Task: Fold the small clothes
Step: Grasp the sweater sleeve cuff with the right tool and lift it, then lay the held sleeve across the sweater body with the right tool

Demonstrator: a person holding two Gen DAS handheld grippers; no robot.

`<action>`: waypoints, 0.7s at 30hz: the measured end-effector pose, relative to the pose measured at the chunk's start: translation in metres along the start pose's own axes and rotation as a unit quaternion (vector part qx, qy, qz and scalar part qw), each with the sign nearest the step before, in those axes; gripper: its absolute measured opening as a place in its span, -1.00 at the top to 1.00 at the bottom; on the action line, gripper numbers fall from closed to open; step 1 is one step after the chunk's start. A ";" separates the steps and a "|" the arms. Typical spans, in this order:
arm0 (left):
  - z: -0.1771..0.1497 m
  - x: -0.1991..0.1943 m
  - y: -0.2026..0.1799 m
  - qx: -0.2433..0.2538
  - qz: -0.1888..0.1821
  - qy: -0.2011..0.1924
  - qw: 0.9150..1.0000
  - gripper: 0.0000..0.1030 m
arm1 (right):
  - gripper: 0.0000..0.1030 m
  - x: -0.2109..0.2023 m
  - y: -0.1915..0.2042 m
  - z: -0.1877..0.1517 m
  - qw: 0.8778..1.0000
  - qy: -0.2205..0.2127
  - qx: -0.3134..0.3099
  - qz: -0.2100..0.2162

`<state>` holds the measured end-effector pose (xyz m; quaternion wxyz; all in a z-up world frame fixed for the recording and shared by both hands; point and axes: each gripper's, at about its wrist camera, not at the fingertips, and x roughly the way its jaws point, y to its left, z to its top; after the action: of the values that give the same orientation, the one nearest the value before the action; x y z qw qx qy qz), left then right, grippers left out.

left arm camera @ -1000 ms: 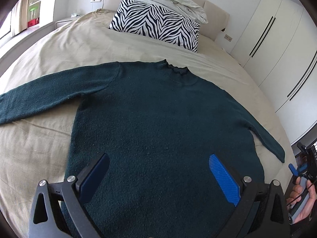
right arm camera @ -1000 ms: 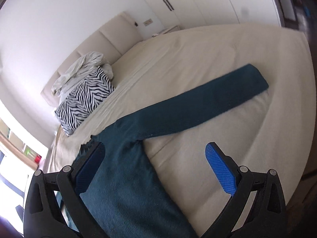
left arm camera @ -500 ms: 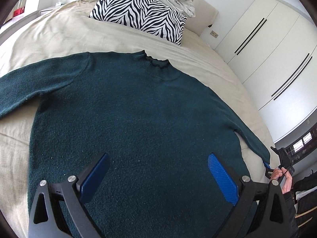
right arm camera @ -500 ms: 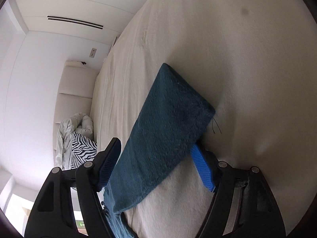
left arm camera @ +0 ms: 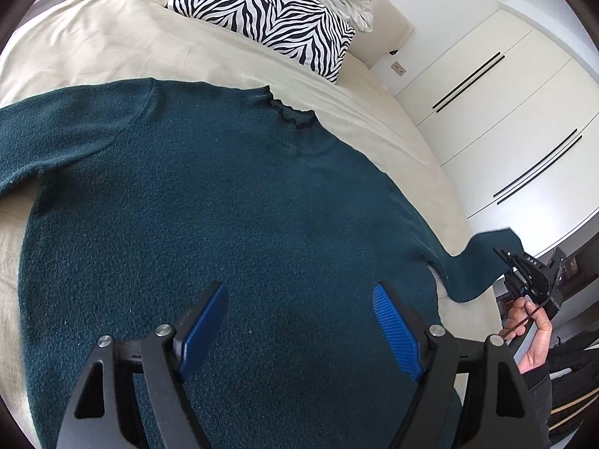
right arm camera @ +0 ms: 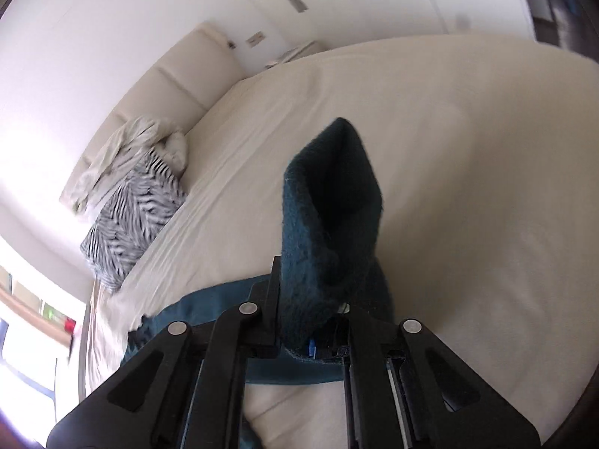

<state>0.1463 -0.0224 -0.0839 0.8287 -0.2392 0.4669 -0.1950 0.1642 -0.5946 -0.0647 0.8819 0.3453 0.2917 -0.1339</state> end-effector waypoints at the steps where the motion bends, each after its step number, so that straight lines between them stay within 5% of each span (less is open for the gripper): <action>1: 0.002 -0.002 0.004 -0.008 -0.006 -0.002 1.000 -0.57 | 0.85 0.003 0.044 -0.008 0.999 0.007 -0.052 0.014; 5: 0.011 -0.009 0.022 -0.040 -0.030 -0.011 0.999 -0.57 | 0.85 0.022 0.192 -0.067 0.975 0.045 -0.201 0.084; 9: 0.015 -0.007 0.042 -0.076 -0.060 -0.003 0.995 -0.57 | 0.84 0.075 0.265 -0.147 0.952 0.104 -0.275 0.085; 12: 0.016 0.002 0.051 -0.096 -0.079 0.012 0.992 -0.57 | 0.80 0.116 0.273 -0.216 0.939 0.170 -0.287 0.078; 15: 0.016 0.013 0.052 -0.115 -0.102 0.024 0.988 -0.64 | 0.50 0.121 0.261 -0.281 0.929 0.198 -0.302 0.084; 16: 0.016 0.016 0.050 -0.118 -0.108 0.027 0.987 -0.70 | 0.32 0.115 0.256 -0.284 0.931 0.180 -0.302 0.094; 17: 0.017 0.020 0.048 -0.121 -0.114 0.030 0.986 -0.74 | -0.11 0.109 0.253 -0.286 0.933 0.173 -0.299 0.105; 18: 0.017 0.025 0.046 -0.126 -0.119 0.033 0.984 -0.74 | -0.24 0.103 0.251 -0.285 0.935 0.174 -0.288 0.116; 21: 0.020 0.038 0.036 -0.129 -0.126 0.046 0.982 -0.74 | -0.31 0.075 0.233 -0.290 0.940 0.184 -0.250 0.144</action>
<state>0.1856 -0.0101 -0.1221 0.7373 -0.3922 0.4918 -0.2463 0.2038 -0.2288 -0.1575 0.8803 0.1712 0.4205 0.1377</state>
